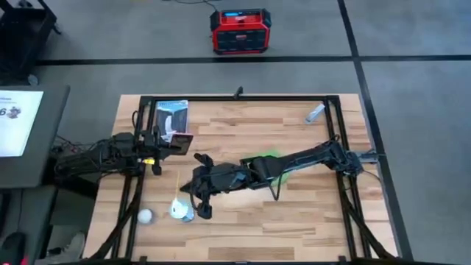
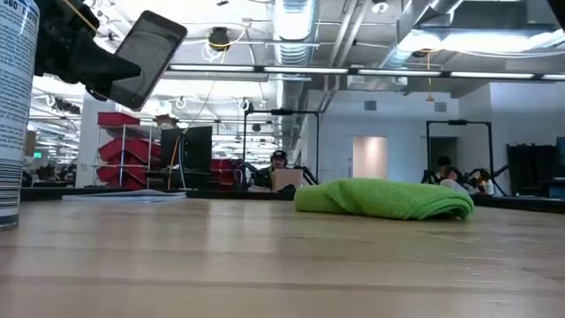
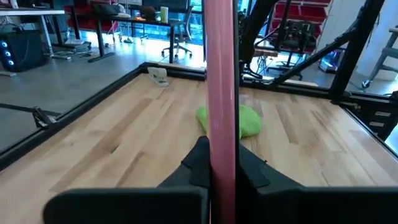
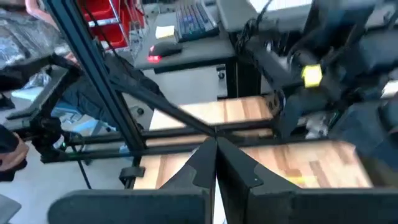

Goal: Apply microfiber cloth
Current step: Spray the front of the black cellphone with the white spray bottle

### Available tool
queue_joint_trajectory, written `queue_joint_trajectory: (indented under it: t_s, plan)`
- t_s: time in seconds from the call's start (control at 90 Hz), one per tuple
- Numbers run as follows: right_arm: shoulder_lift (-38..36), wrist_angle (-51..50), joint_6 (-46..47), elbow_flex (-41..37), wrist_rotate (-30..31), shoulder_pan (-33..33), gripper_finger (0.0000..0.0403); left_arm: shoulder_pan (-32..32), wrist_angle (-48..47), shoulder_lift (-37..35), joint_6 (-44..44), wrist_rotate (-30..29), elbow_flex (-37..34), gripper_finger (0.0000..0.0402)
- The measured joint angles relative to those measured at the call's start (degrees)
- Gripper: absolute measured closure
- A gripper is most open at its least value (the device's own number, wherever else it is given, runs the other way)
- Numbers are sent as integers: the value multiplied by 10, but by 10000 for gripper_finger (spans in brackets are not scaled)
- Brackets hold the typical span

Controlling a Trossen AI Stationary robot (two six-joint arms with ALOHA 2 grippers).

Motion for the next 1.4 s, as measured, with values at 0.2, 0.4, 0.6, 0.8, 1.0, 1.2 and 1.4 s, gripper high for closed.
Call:
queue_joint_trajectory:
  t_s: [0.2,0.4,0.6,0.8,1.0,1.2,1.4]
  plan:
    - [-50,58,-66,23,53,-2,403,0,-3,0,-3,0,0,399]
    - [-98,35,-65,35,86,-6,403,0,-5,0,-4,0,0,399]
    - [-78,-84,28,31,50,-19,403,0,-3,0,0,0,0,399]
    - [-15,-72,61,31,-43,-21,403,0,-5,0,-4,-1,0,399]
    - [10,-82,63,31,-54,-17,403,0,-7,0,-5,-1,0,399]
    - [29,-112,59,32,-49,-9,403,0,-7,1,-3,-2,0,399]
    - [63,-137,52,31,-36,0,403,0,-9,1,-5,-2,0,399]
